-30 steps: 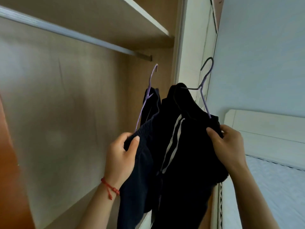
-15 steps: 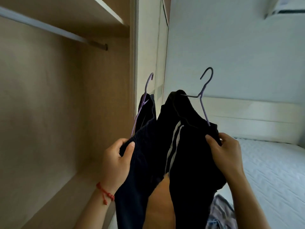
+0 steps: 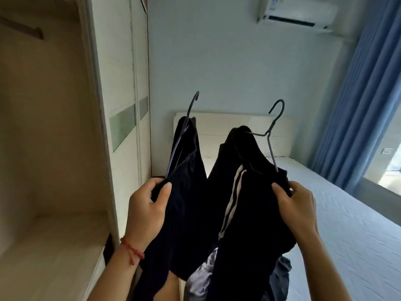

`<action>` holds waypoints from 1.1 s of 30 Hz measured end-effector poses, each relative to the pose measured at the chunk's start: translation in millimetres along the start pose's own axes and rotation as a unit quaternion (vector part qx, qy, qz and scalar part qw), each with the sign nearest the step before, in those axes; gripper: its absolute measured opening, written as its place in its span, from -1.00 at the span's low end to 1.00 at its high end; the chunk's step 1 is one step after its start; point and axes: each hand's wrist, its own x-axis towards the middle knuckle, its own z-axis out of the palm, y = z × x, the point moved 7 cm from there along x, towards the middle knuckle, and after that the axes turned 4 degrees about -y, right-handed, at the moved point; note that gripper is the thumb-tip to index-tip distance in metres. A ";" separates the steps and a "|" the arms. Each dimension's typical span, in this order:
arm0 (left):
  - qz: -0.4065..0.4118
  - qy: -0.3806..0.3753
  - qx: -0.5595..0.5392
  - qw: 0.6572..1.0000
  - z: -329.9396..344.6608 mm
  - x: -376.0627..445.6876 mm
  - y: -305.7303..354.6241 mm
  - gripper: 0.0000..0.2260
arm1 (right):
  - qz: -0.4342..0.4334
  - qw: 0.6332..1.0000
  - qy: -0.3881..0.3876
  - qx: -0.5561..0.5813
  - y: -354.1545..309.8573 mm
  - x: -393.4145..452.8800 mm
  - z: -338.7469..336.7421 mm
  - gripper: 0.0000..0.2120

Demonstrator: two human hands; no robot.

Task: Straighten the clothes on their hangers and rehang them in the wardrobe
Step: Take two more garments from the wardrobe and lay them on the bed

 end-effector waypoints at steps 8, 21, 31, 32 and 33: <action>0.003 -0.016 0.022 1.000 102.9 -18.1 2.9 -0.85 | 0.099 0.994 -0.045 -0.031 145.7 27.4 -6.7 -0.71; -0.146 -0.130 0.116 0.974 241.4 -98.7 -63.0 -0.88 | 0.290 0.923 -0.232 -0.098 386.8 9.6 36.7 -0.75; -0.134 -0.208 0.112 0.962 275.5 -104.6 -59.6 -0.73 | 0.257 0.926 -0.267 -0.077 406.9 26.9 25.0 -0.75; -0.127 -0.215 0.110 0.962 277.0 -102.7 -57.3 -0.75 | 0.229 0.940 -0.244 -0.056 389.5 41.1 18.6 -0.74; -0.122 -0.221 0.108 0.961 277.1 -101.1 -55.2 -0.75 | 0.204 0.953 -0.222 -0.040 370.7 54.9 11.6 -0.72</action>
